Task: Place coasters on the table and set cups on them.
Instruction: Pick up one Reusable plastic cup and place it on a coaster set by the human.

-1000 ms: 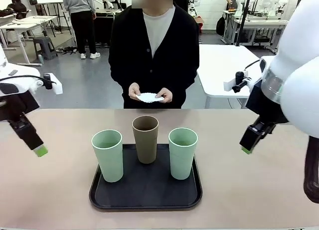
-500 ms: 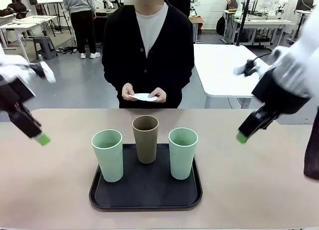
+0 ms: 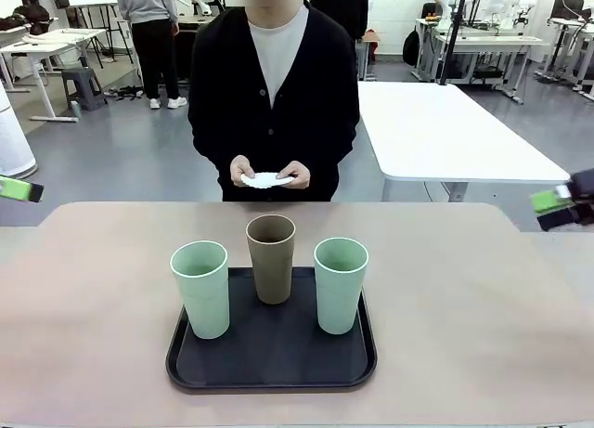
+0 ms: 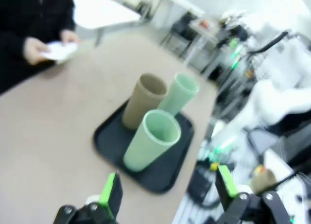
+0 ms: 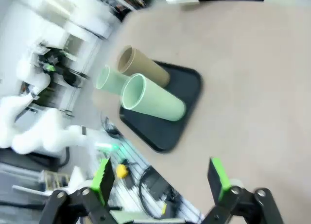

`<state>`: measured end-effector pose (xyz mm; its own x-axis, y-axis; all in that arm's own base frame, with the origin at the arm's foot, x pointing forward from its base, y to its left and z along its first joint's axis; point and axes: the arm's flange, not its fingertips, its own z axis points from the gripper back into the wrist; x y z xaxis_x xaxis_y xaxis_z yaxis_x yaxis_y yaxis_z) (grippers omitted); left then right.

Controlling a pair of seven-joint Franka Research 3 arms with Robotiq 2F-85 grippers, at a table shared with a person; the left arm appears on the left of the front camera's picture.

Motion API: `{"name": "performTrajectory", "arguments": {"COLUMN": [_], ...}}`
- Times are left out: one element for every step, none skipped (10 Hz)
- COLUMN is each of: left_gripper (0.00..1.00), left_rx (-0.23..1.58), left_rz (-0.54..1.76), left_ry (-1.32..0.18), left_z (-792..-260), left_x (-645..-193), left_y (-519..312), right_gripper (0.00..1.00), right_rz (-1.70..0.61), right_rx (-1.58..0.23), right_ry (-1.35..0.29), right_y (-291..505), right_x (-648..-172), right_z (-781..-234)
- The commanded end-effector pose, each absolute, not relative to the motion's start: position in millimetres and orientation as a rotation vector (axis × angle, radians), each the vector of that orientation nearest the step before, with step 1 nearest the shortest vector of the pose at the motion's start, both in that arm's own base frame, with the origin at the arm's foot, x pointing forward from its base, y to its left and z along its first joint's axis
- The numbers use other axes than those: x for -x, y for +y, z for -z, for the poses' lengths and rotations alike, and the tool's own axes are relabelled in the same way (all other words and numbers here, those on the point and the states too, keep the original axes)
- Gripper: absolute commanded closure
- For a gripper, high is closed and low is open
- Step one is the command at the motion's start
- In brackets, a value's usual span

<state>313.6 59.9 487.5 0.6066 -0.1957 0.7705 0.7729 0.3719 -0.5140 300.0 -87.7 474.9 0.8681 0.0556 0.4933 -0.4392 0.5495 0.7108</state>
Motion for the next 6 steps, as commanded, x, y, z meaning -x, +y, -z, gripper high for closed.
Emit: {"name": "performTrajectory", "arguments": {"left_gripper": [0.0, 0.0, 0.0, 0.0, 0.0, 0.0], "left_rx": [1.159, 1.158, 1.146, 1.116, 1.096, 1.092], "left_rz": [0.546, 0.511, 0.468, 0.417, 0.372, 0.335], "left_ry": [-0.633, -0.624, -0.598, -0.571, -0.545, -0.525], "left_z": [-469, -464, -463, -462, -461, -459], "left_x": [-332, -326, -318, -312, -304, -298], "left_y": [97, 109, 119, 131, 140, 147], "right_gripper": [0.0, 0.0, 0.0, 0.0, 0.0, 0.0], "right_rz": [-0.005, 0.008, 0.024, 0.04, 0.052, 0.056], "right_rx": [-1.428, -1.455, -1.461, -1.453, -1.439, -1.427], "right_ry": [-0.369, -0.372, -0.384, -0.395, -0.392, -0.383], "right_y": [-93, -105, -114, -124, -132, -137], "right_x": [-277, -269, -259, -250, -239, -232], "right_z": [-398, -392, -390, -392, -394, -396]}}
